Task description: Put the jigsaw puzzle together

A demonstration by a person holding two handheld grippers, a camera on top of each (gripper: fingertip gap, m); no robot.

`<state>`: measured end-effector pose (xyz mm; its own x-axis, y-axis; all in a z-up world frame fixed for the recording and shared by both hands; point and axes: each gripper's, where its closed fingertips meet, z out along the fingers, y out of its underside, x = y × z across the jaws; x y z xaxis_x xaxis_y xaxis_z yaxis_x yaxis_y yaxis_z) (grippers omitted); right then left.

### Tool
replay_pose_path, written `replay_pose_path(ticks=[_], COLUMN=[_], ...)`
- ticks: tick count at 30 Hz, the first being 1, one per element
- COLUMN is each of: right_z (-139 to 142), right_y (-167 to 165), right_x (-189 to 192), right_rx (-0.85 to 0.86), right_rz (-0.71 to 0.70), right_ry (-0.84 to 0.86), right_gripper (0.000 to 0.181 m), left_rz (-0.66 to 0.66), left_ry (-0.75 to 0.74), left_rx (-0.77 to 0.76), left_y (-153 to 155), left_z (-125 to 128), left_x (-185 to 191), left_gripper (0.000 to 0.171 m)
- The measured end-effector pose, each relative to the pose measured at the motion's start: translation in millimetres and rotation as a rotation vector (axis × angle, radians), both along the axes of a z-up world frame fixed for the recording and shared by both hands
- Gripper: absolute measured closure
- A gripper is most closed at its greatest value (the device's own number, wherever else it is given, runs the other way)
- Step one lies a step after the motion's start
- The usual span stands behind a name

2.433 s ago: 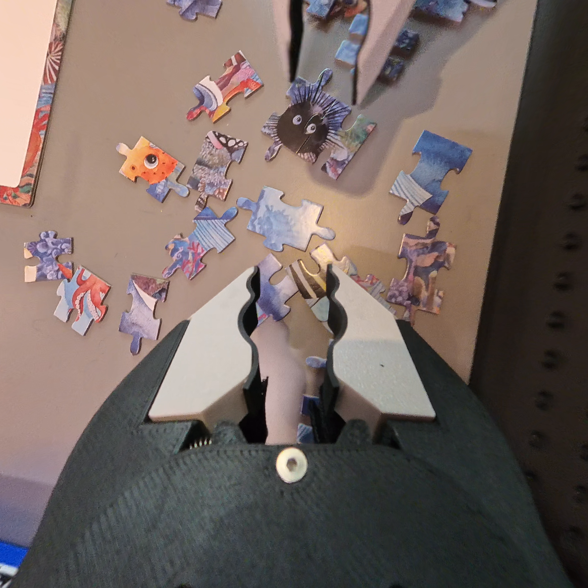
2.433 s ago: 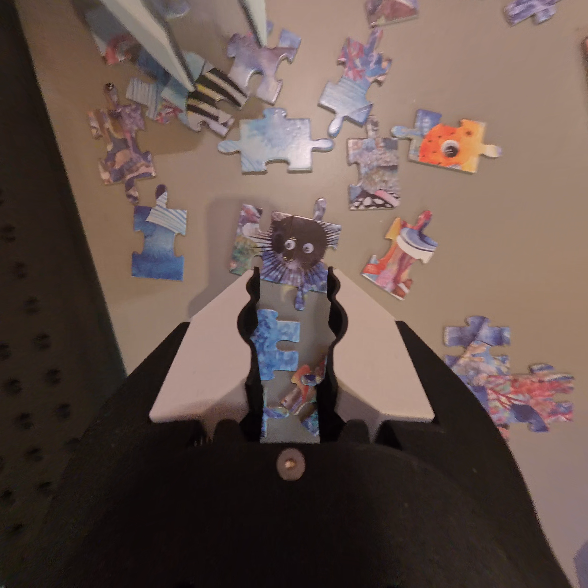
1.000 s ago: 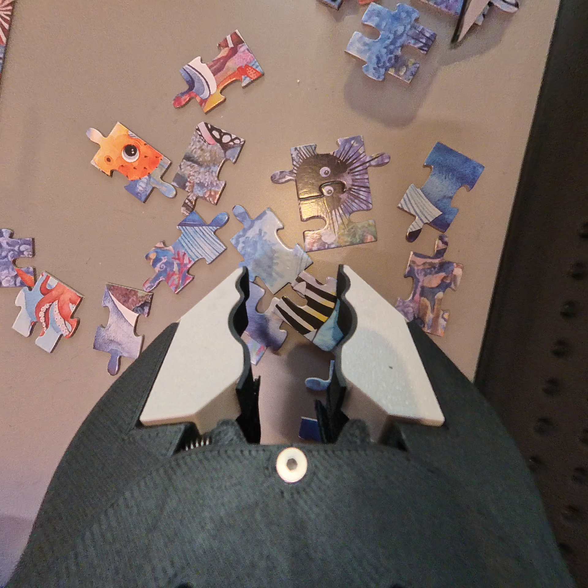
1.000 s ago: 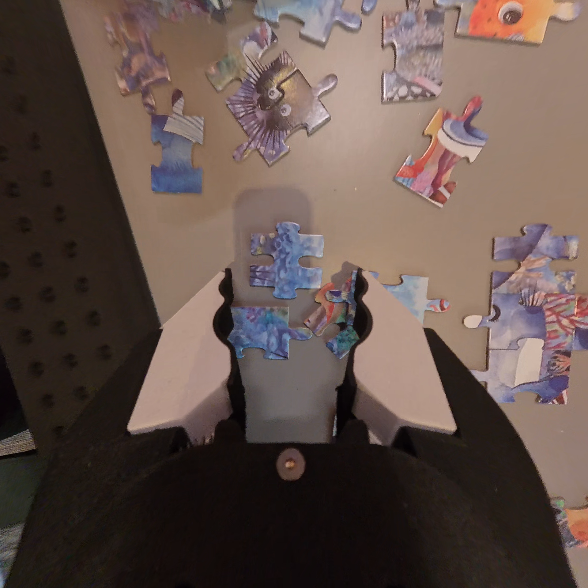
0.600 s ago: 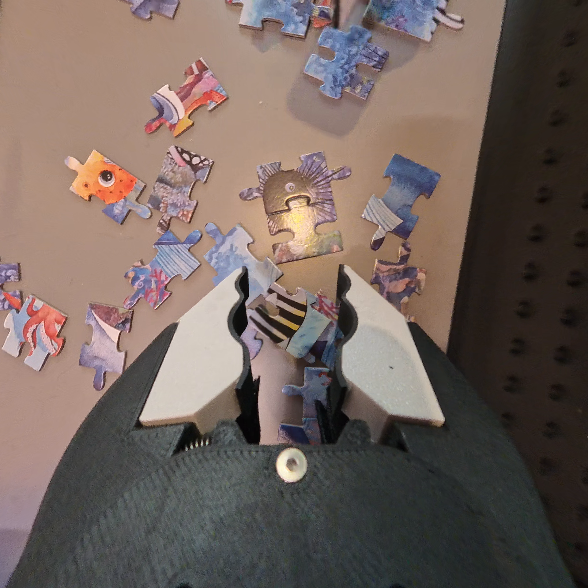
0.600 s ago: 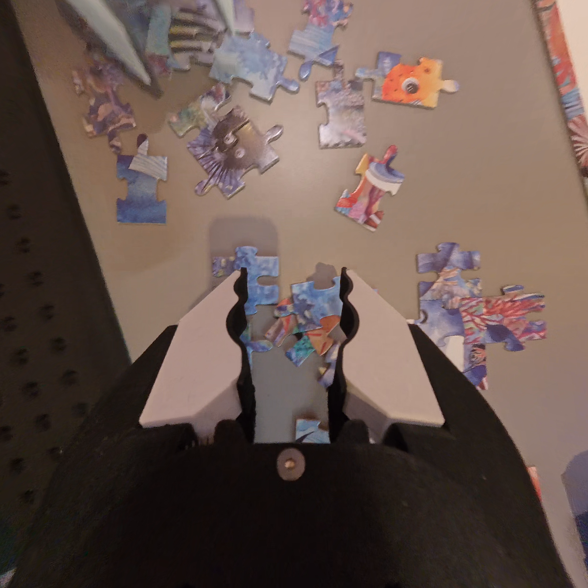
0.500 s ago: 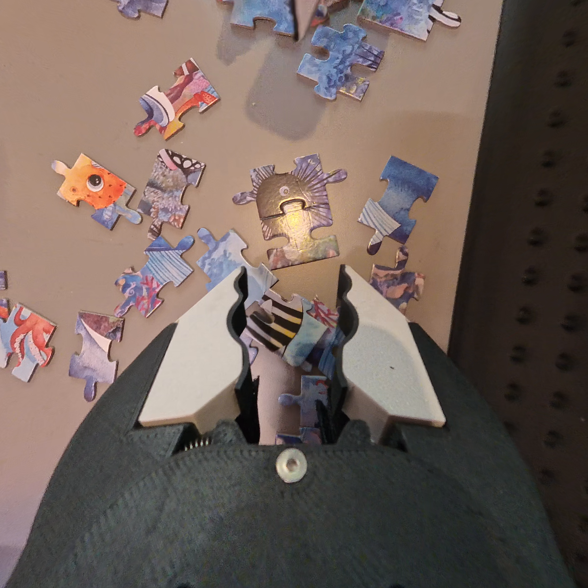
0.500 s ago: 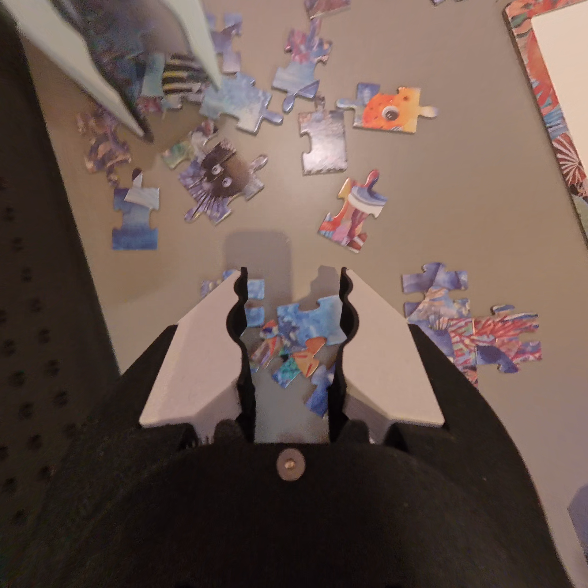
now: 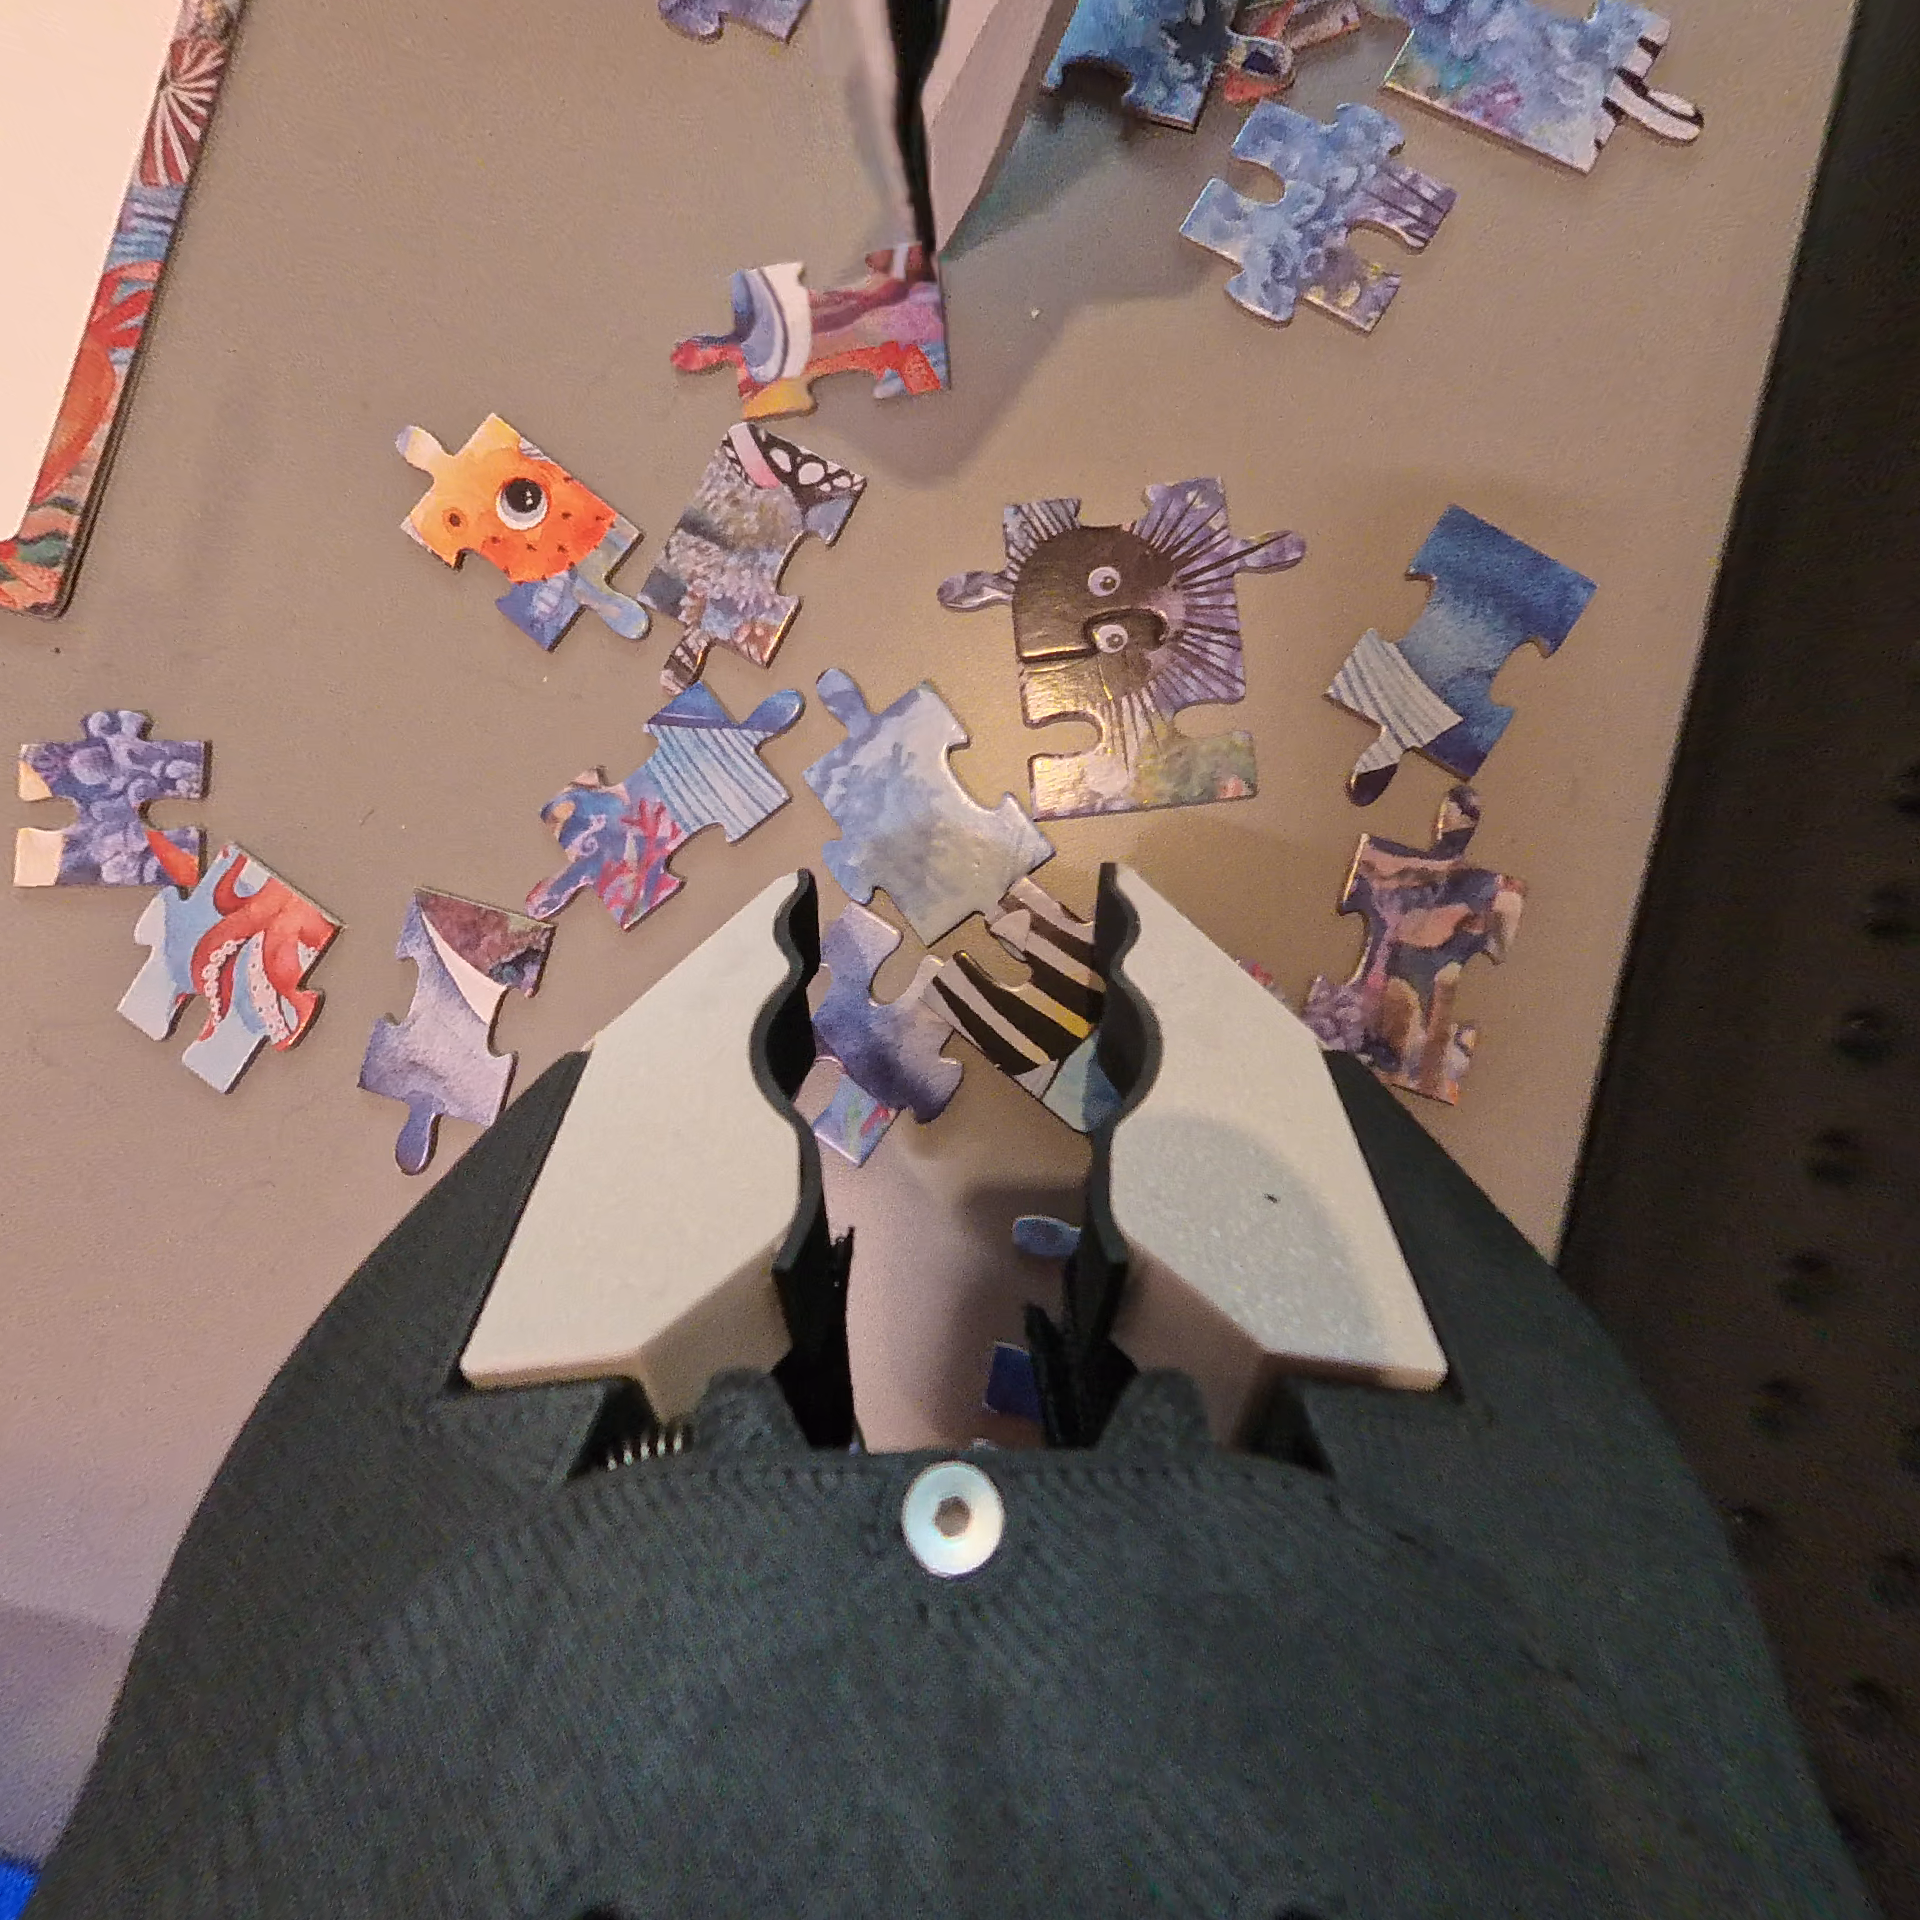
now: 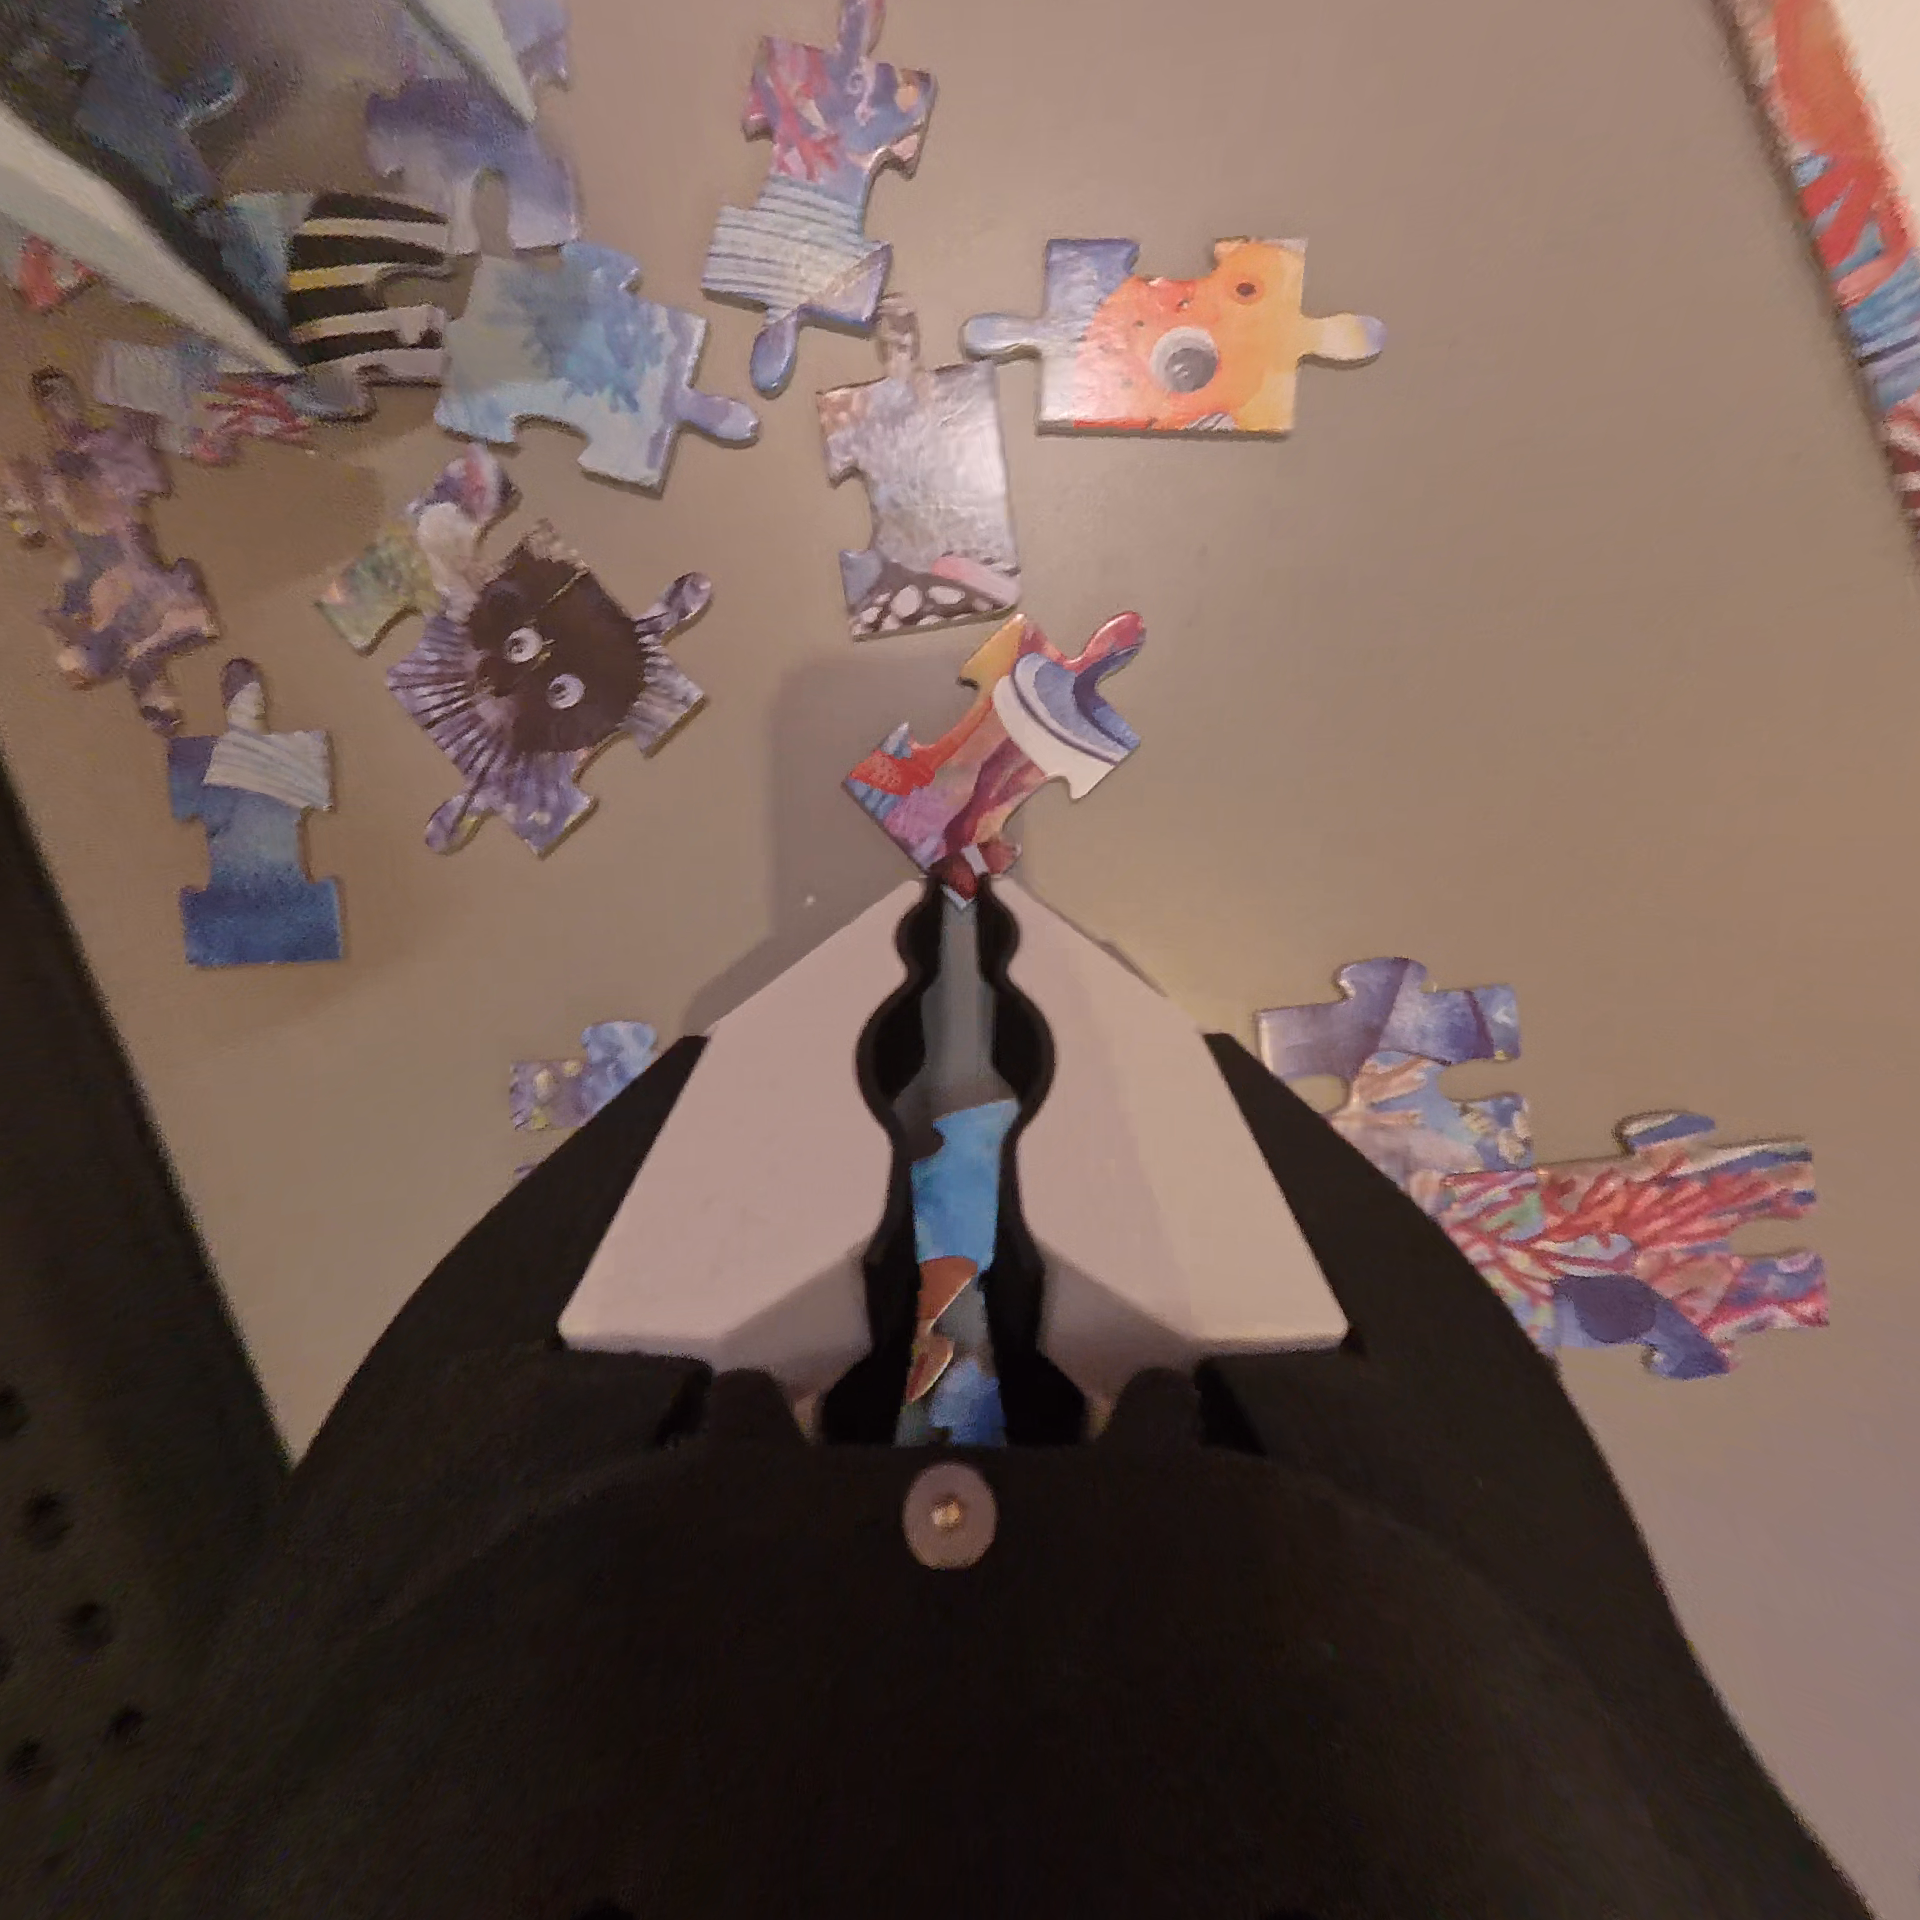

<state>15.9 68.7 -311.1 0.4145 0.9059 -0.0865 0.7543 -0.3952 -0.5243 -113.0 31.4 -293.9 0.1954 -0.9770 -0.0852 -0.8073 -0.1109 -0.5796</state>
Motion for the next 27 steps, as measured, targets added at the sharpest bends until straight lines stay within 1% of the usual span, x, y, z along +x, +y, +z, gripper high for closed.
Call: replay_pose_path(ticks=[1,4,5,6,8,10,13,14,17,21,23,24,27], right_z=[2.1,10.9,14.2,17.7,25.3,27.6,28.9,28.5,23.7,5.8,0.9,0.4,-0.7], right_y=[-4.6,-16.3,-11.4,-5.2,9.2,19.9,36.1,39.2,53.5,72.9,76.3,77.0,78.5], right_x=[-0.7,-4.9,-4.4,-4.6,-9.0,-16.4,-34.2,-42.0,-60.8,-68.8,-73.2,-74.7,-76.0], right_rx=[-0.025,-0.063,-0.041,-0.01,0.045,0.06,0.099,0.101,0.113,0.072,0.055,0.057,0.065], right_rz=[0.014,0.076,0.063,0.054,0.038,0.04,0.058,0.075,0.105,0.108,0.115,0.126,0.148], right_ry=[0.02,0.066,0.065,0.064,0.073,0.067,0.054,0.052,0.028,-0.031,-0.024,-0.023,-0.041], right_gripper=[0.181,0.181,0.181,0.178,0.158,0.146,0.121,0.118,0.118,0.117,0.121,0.13,0.137], left_rz=[0.005,0.026,0.04,0.056,0.087,0.106,0.124,0.134,0.166,0.201,0.217,0.223,0.257], left_ry=[0.003,0.014,0.005,-0.003,-0.003,0.004,0.02,0.028,0.01,-0.004,-0.008,-0.009,-0.037], left_rx=[0.005,0.024,0.028,0.029,0.029,0.015,0.0,0.005,0.001,-0.002,0.007,0.007,0.034], left_y=[1.6,8.2,11.5,15.2,22.0,24.1,22.3,23.0,24.5,24.8,23.9,22.9,22.9], left_z=[-0.1,3.1,5.9,8.6,10.8,10.0,6.3,5.5,7.8,14.2,21.0,25.2,43.4], left_x=[-0.9,-7.1,-9.2,-11.5,-17.8,-23.5,-30.8,-33.9,-40.3,-54.4,-63.4,-68.1,-83.3], left_gripper=[0.119,0.119,0.12,0.121,0.122,0.122,0.12,0.119,0.119,0.12,0.121,0.121,0.122])
